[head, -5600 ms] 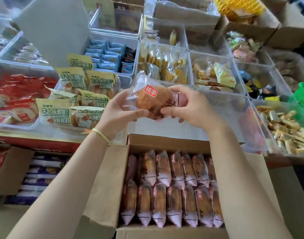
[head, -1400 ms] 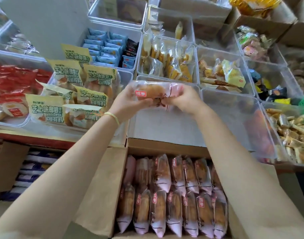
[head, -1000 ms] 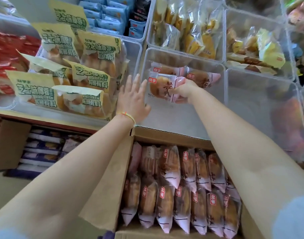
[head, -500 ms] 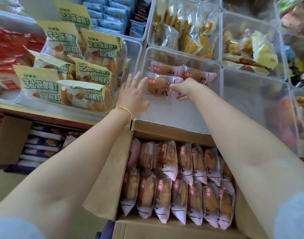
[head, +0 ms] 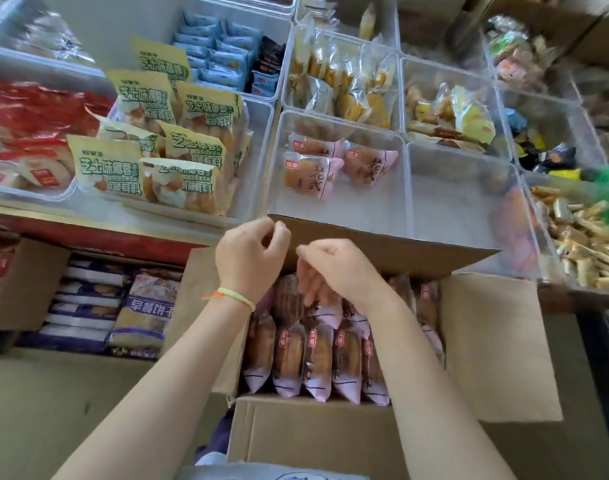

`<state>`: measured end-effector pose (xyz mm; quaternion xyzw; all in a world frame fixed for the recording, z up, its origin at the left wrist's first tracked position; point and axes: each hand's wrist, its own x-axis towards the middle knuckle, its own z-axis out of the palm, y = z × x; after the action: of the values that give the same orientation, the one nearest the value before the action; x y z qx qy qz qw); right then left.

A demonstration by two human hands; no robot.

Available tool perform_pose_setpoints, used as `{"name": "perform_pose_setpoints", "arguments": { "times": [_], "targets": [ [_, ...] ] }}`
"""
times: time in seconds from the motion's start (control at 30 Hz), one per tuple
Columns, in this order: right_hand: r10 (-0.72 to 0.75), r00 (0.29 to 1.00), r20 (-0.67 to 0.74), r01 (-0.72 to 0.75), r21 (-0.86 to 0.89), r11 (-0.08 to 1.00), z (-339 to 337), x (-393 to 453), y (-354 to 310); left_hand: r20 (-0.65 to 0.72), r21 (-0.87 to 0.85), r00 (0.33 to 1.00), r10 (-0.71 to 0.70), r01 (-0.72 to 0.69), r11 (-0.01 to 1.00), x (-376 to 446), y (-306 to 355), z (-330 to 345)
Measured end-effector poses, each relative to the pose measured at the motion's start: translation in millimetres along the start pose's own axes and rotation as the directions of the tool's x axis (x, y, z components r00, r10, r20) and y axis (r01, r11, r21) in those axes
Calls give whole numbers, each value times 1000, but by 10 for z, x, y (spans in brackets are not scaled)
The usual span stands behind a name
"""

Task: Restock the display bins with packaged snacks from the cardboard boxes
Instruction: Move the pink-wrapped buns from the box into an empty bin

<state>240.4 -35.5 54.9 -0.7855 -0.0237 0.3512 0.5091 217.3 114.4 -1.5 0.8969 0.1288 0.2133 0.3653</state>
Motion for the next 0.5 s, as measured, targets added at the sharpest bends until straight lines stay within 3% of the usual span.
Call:
{"name": "perform_pose_setpoints", "arguments": {
  "times": [0.07, 0.13, 0.17, 0.23, 0.4, 0.5],
  "targets": [
    [173, 980, -103, -195, -273, 942, 123, 16, 458, 124, 53, 990, -61, 55, 997, -287, -84, 101],
    [244, 920, -307, -382, -556, 738, 211, 47, 896, 251, 89, 959, -128, 109, 990, -498, -142, 197],
    [289, 888, -358, -455, -587, 670, 257, 39, 1059, 291, 93, 945, -148, 125, 988, -572, -154, 225],
    [373, 849, -375, -527, -544, 653, 322, 29, 1253, 343, 99, 924, -167, 141, 985, -641, -144, 255],
    [350, 886, -304, -462, -625, 629, 321, 145, 1279, 409, 132, 890, -199, 158, 979, -677, -96, 194],
    [270, 939, -215, -344, -653, 675, 247, 114, 1173, 483, 125, 846, -228, 191, 974, -640, -125, 144]
  ]
}}
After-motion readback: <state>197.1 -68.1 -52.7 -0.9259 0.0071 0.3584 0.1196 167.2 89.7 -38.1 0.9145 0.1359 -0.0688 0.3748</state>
